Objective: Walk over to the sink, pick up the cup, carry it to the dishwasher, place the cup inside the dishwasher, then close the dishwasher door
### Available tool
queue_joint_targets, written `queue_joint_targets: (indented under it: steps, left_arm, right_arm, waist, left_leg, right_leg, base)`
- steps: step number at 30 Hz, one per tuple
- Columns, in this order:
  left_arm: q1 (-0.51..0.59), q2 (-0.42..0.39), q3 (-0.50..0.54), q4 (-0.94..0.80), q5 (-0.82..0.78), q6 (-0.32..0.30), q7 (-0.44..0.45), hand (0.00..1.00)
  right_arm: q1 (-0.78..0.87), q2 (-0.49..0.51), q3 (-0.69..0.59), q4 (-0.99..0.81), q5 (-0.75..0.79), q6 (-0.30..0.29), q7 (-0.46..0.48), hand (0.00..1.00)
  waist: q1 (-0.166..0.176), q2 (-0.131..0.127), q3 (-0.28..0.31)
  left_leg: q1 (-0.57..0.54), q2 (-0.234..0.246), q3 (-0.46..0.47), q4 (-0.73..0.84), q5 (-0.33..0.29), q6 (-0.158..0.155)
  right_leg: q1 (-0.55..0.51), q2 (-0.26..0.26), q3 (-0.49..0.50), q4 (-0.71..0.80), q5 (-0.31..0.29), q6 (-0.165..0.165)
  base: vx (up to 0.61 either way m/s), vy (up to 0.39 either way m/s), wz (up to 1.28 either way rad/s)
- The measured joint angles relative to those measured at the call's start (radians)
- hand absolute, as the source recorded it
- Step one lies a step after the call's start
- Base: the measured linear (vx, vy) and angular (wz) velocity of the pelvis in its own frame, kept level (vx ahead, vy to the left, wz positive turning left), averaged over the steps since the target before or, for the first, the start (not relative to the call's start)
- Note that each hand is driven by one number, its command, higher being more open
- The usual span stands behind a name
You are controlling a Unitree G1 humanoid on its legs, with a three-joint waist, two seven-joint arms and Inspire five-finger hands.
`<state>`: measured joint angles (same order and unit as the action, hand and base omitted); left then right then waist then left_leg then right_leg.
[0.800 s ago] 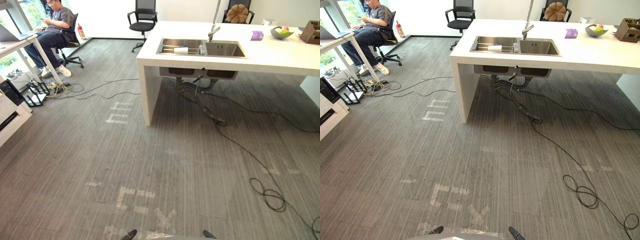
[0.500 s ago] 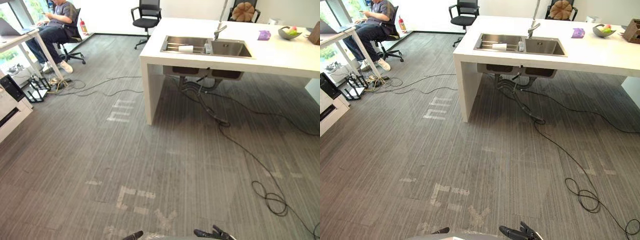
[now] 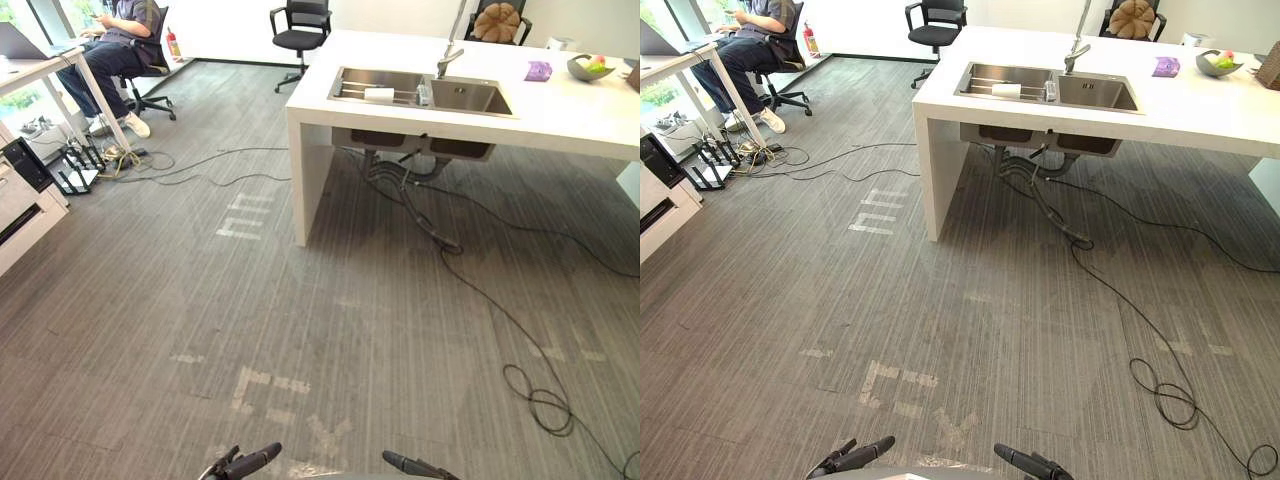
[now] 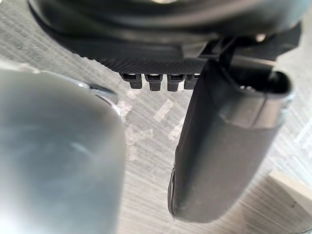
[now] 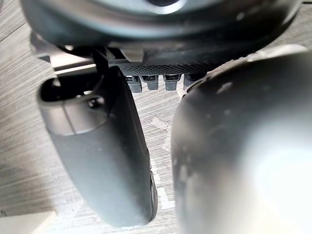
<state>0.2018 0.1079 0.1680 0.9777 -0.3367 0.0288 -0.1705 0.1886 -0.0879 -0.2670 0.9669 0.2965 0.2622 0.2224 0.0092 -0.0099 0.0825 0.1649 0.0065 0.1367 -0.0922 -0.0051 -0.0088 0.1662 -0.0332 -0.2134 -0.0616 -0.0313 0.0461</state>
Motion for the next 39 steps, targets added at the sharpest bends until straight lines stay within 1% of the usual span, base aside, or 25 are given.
queue_joint_targets:
  steps: [10,12,13,15,16,17,18,20,21,22,25,26,27,28,29,30,31,32,33,34,35,36,37,38,39]
  left_arm:
    - [0.001,-0.011,-0.022,-0.001,-0.036,-0.090,-0.014,1.00]
    - [-0.001,-0.012,-0.025,-0.002,-0.030,-0.104,-0.032,1.00]
    - [-0.005,-0.012,-0.029,-0.004,-0.017,-0.110,-0.038,1.00]
    - [-0.004,-0.007,-0.051,-0.033,0.018,-0.125,-0.052,1.00]
    - [-0.004,-0.005,-0.061,-0.038,0.023,-0.133,-0.055,1.00]
    - [-0.008,-0.004,-0.073,-0.040,0.023,-0.149,-0.056,1.00]
    - [-0.009,0.000,-0.081,-0.042,0.023,-0.157,-0.055,1.00]
    - [-0.016,0.013,-0.088,-0.043,0.024,-0.165,-0.051,1.00]
    - [-0.027,0.021,-0.088,-0.042,0.024,-0.164,-0.045,1.00]
    - [-0.035,0.023,-0.088,-0.039,0.024,-0.165,-0.038,1.00]
    - [-0.075,0.007,-0.085,-0.024,0.037,-0.160,-0.023,1.00]
    - [-0.091,-0.001,-0.083,-0.022,0.074,-0.162,-0.022,1.00]
    - [-0.098,-0.006,-0.081,-0.020,0.088,-0.163,-0.020,1.00]
    - [-0.105,-0.009,-0.079,-0.021,0.123,-0.169,-0.021,1.00]
    - [-0.106,-0.010,-0.078,-0.021,0.137,-0.174,-0.014,1.00]
    - [-0.106,-0.011,-0.078,-0.021,0.143,-0.176,-0.010,1.00]
    - [-0.109,-0.016,-0.077,-0.019,0.148,-0.179,-0.001,1.00]
    - [-0.111,-0.028,-0.077,-0.017,0.160,-0.179,0.009,1.00]
    - [-0.108,-0.041,-0.077,-0.015,0.178,-0.179,0.013,1.00]
    - [-0.108,-0.050,-0.076,-0.013,0.183,-0.179,0.016,1.00]
    - [-0.103,-0.067,-0.059,-0.008,0.201,-0.178,0.017,1.00]
    - [-0.101,-0.075,-0.052,-0.005,0.201,-0.178,0.020,1.00]
    - [-0.092,-0.087,-0.030,-0.002,0.201,-0.178,0.024,1.00]
    - [-0.085,-0.094,-0.016,0.004,0.201,-0.177,0.029,1.00]
    - [-0.081,-0.094,-0.014,0.005,0.201,-0.176,0.034,1.00]
  right_arm:
    - [-0.011,-0.010,0.020,0.014,0.014,0.022,-0.009,1.00]
    - [-0.022,-0.015,0.028,0.024,0.014,0.020,-0.009,1.00]
    - [-0.027,-0.020,0.039,0.022,0.014,0.017,-0.007,1.00]
    - [-0.030,-0.019,0.041,0.008,0.014,-0.001,-0.009,1.00]
    - [-0.029,-0.018,0.041,0.004,0.014,-0.010,-0.012,1.00]
    - [-0.038,-0.021,0.042,-0.003,0.013,-0.022,-0.013,1.00]
    - [-0.052,-0.023,0.043,0.000,0.013,-0.030,-0.013,1.00]
    - [-0.060,-0.021,0.059,0.005,0.015,-0.039,-0.011,1.00]
    - [-0.059,-0.015,0.057,0.005,0.017,-0.048,-0.005,1.00]
    - [-0.057,-0.014,0.054,0.005,0.019,-0.051,-0.001,1.00]
    - [-0.047,-0.005,0.031,-0.014,0.031,-0.084,0.031,1.00]
    - [-0.038,0.000,0.031,-0.040,0.028,-0.108,0.047,1.00]
    - [-0.031,0.003,0.031,-0.048,0.027,-0.117,0.051,1.00]
    - [-0.021,0.008,0.028,-0.058,0.026,-0.129,0.056,1.00]
    - [-0.013,0.011,0.027,-0.072,0.020,-0.133,0.060,1.00]
    - [-0.010,0.013,0.026,-0.078,0.014,-0.136,0.060,1.00]
    - [-0.006,0.018,0.007,-0.088,0.012,-0.136,0.065,1.00]
    - [-0.001,0.018,-0.009,-0.096,0.013,-0.137,0.073,1.00]
    - [0.010,0.017,-0.015,-0.120,0.013,-0.137,0.081,1.00]
    - [0.009,0.013,-0.022,-0.123,0.013,-0.136,0.083,1.00]
    - [0.002,0.010,-0.041,-0.118,0.011,-0.131,0.079,1.00]
    - [-0.002,0.010,-0.052,-0.109,0.002,-0.124,0.062,1.00]
    - [-0.001,0.007,-0.060,-0.089,-0.016,-0.115,0.050,1.00]
    - [-0.002,0.000,-0.061,-0.064,-0.017,-0.113,0.046,1.00]
    - [-0.003,-0.006,-0.061,-0.049,-0.018,-0.112,0.044,1.00]
  waist:
    - [-0.001,-0.003,0.003]
    - [-0.002,-0.003,0.013]
    - [-0.001,-0.009,0.026]
    - [-0.003,-0.014,0.037]
    - [-0.003,-0.016,0.040]
    - [-0.002,-0.015,0.053]
    - [-0.005,-0.016,0.066]
    - [-0.011,-0.015,0.085]
    - [-0.014,-0.024,0.092]
    - [-0.014,-0.027,0.098]
    - [-0.028,-0.025,0.144]
    - [-0.031,-0.025,0.158]
    - [-0.030,-0.027,0.160]
    - [-0.025,-0.027,0.160]
    - [-0.025,-0.028,0.160]
    - [-0.025,-0.029,0.160]
    - [-0.026,-0.025,0.163]
    - [-0.033,-0.015,0.160]
    - [-0.042,0.002,0.152]
    - [-0.046,0.011,0.148]
    - [-0.048,0.031,0.136]
    - [-0.049,0.038,0.130]
    - [-0.050,0.046,0.113]
    - [-0.055,0.058,0.091]
    - [-0.058,0.064,0.081]
  left_leg:
    - [0.005,-0.002,-0.009,0.000,0.000,0.000]
    - [0.013,-0.003,-0.010,0.000,0.000,0.000]
    - [0.018,-0.003,-0.010,0.000,0.000,0.000]
    - [0.020,-0.019,-0.013,0.001,-0.006,0.002]
    - [0.021,-0.025,-0.012,0.001,-0.006,0.005]
    - [0.028,-0.031,-0.003,0.001,-0.007,0.012]
    - [0.039,-0.032,0.005,0.002,-0.004,0.025]
    - [0.061,-0.029,0.013,0.005,-0.006,0.040]
    - [0.067,-0.026,0.013,0.006,-0.024,0.046]
    - [0.068,-0.022,0.013,0.010,-0.028,0.047]
    - [0.050,0.027,0.013,0.079,-0.077,0.029]
    - [0.043,0.056,0.012,0.121,-0.109,0.010]
    - [0.041,0.068,0.011,0.140,-0.125,0.000]
    - [0.048,0.092,0.011,0.180,-0.161,-0.024]
    - [0.058,0.110,0.008,0.220,-0.203,-0.048]
    - [0.062,0.115,0.007,0.238,-0.223,-0.059]
    - [0.074,0.128,0.001,0.268,-0.262,-0.081]
    - [0.087,0.148,-0.007,0.272,-0.283,-0.089]
    - [0.106,0.171,-0.016,0.260,-0.300,-0.094]
    - [0.117,0.187,-0.019,0.261,-0.306,-0.087]
    - [0.112,0.208,-0.048,0.321,-0.308,-0.092]
    - [0.103,0.216,-0.061,0.391,-0.306,-0.094]
    - [0.088,0.221,-0.075,0.488,-0.291,-0.093]
    - [0.058,0.241,-0.075,0.562,-0.267,-0.087]
    - [0.024,0.259,-0.095,0.647,-0.227,-0.106]
  right_leg:
    - [0.015,-0.001,-0.012,-0.008,0.001,0.000]
    - [0.018,-0.004,-0.014,0.011,-0.007,0.007]
    - [0.007,-0.010,-0.014,0.047,-0.026,0.009]
    - [-0.068,-0.048,-0.016,0.224,-0.112,0.020]
    - [-0.088,-0.060,-0.017,0.270,-0.130,0.026]
    - [-0.131,-0.080,-0.024,0.364,-0.148,0.035]
    - [-0.161,-0.092,-0.033,0.434,-0.148,0.036]
    - [-0.182,-0.102,-0.040,0.486,-0.158,0.035]
    - [-0.195,-0.108,-0.051,0.497,-0.182,0.024]
    - [-0.209,-0.112,-0.057,0.507,-0.189,0.025]
    - [-0.319,-0.123,-0.070,0.535,-0.184,0.027]
    - [-0.356,-0.122,-0.068,0.504,-0.164,0.026]
    - [-0.368,-0.123,-0.065,0.481,-0.149,0.025]
    - [-0.380,-0.125,-0.063,0.432,-0.120,0.024]
    - [-0.377,-0.128,-0.061,0.390,-0.099,0.020]
    - [-0.374,-0.131,-0.056,0.372,-0.095,0.019]
    - [-0.371,-0.137,-0.048,0.373,-0.044,0.009]
    - [-0.381,-0.127,-0.052,0.430,-0.034,0.011]
    - [-0.403,-0.115,-0.063,0.505,-0.050,-0.014]
    - [-0.409,-0.105,-0.072,0.538,-0.084,-0.043]
    - [-0.408,-0.080,-0.088,0.572,-0.141,-0.061]
    - [-0.392,-0.059,-0.093,0.574,-0.169,-0.069]
    - [-0.365,-0.031,-0.094,0.568,-0.201,-0.079]
    - [-0.346,-0.009,-0.102,0.556,-0.218,-0.086]
    - [-0.320,0.008,-0.110,0.545,-0.225,-0.093]
  base:
    - [-0.03,-0.020,0.03]
    - [-0.05,-0.015,0.03]
    - [-0.07,-0.003,0.05]
    - [-0.07,0.019,0.08]
    - [-0.04,0.041,-0.03]
    - [-0.06,0.078,-0.19]
    - [-0.05,0.080,-0.25]
    - [-0.03,0.046,-0.25]
    - [-0.02,0.006,-0.17]
    - [-0.02,-0.026,-0.09]
    - [0.03,-0.068,-0.03]
    - [0.07,-0.083,0.02]
    - [0.15,-0.139,0.01]
    - [0.24,-0.201,0.01]
    - [0.38,-0.301,0.01]
    - [0.48,-0.378,0.05]
    - [0.44,-0.356,0.14]
    - [0.46,-0.360,0.30]
    - [0.37,-0.269,0.31]
    - [0.48,-0.311,0.21]
    - [0.51,-0.286,0.02]
    - [0.62,-0.318,-0.11]
    - [0.65,-0.287,-0.12]
    - [0.55,-0.217,-0.08]
    - [0.57,-0.203,0.02]
